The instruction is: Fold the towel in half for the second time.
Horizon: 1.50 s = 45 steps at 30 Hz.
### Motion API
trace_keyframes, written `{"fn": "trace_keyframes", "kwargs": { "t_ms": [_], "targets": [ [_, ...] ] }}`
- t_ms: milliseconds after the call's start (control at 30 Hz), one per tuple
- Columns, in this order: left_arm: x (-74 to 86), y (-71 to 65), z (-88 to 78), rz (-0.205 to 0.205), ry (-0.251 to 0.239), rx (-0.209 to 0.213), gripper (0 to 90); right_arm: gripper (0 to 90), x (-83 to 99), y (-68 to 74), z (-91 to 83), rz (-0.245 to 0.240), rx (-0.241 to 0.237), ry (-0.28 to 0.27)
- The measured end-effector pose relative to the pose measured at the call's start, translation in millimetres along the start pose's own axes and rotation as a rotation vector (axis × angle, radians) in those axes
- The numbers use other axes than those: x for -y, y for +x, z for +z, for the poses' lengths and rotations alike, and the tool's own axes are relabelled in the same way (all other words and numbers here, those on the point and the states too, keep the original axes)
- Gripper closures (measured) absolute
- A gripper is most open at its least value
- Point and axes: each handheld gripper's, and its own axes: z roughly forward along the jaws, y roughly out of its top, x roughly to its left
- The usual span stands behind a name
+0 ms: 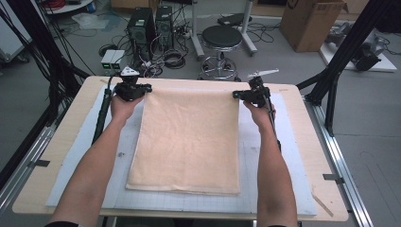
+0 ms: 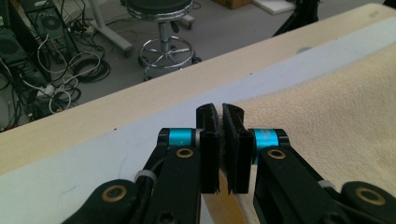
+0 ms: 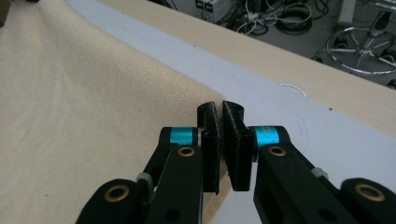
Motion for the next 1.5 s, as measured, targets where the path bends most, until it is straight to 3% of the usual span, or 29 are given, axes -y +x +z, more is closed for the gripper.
{"fn": "trace_keyframes", "kwargs": {
  "t_ms": [133, 233, 333, 700, 1000, 1167, 1500],
  "targets": [
    [10.0, 2.1, -4.0, -0.014, -0.026, 0.003, 85.3, 86.1, 4.6, 3.0, 4.7, -0.006, -0.019, 0.002],
    [14.9, 3.2, -8.1, 0.007, -0.004, 0.026, 85.3, 86.1, 9.2, 3.8, 5.0, 0.002, -0.049, -0.003],
    [18.5, 0.5, -13.5, 0.03, -0.034, 0.026, 85.2, 86.1, 11.4, 5.7, 5.4, -0.03, -0.059, 0.003],
    [23.4, -9.3, -32.1, 0.079, -0.078, 0.066, 84.9, 86.1, 18.6, 13.0, -14.1, -0.051, -0.105, -0.034],
    [24.2, -16.6, -47.7, 0.081, -0.106, 0.093, 84.9, 86.1, 18.9, 26.1, -30.5, -0.092, -0.147, -0.068],
    [26.4, -22.1, -58.8, 0.102, -0.117, 0.109, 84.9, 86.1, 21.6, 32.1, -38.2, -0.107, -0.164, -0.084],
    [40.1, -29.7, -75.2, 0.128, -0.137, 0.14, 84.9, 86.1, 34.9, 39.3, -54.4, -0.128, -0.2, -0.109]
  ]
}}
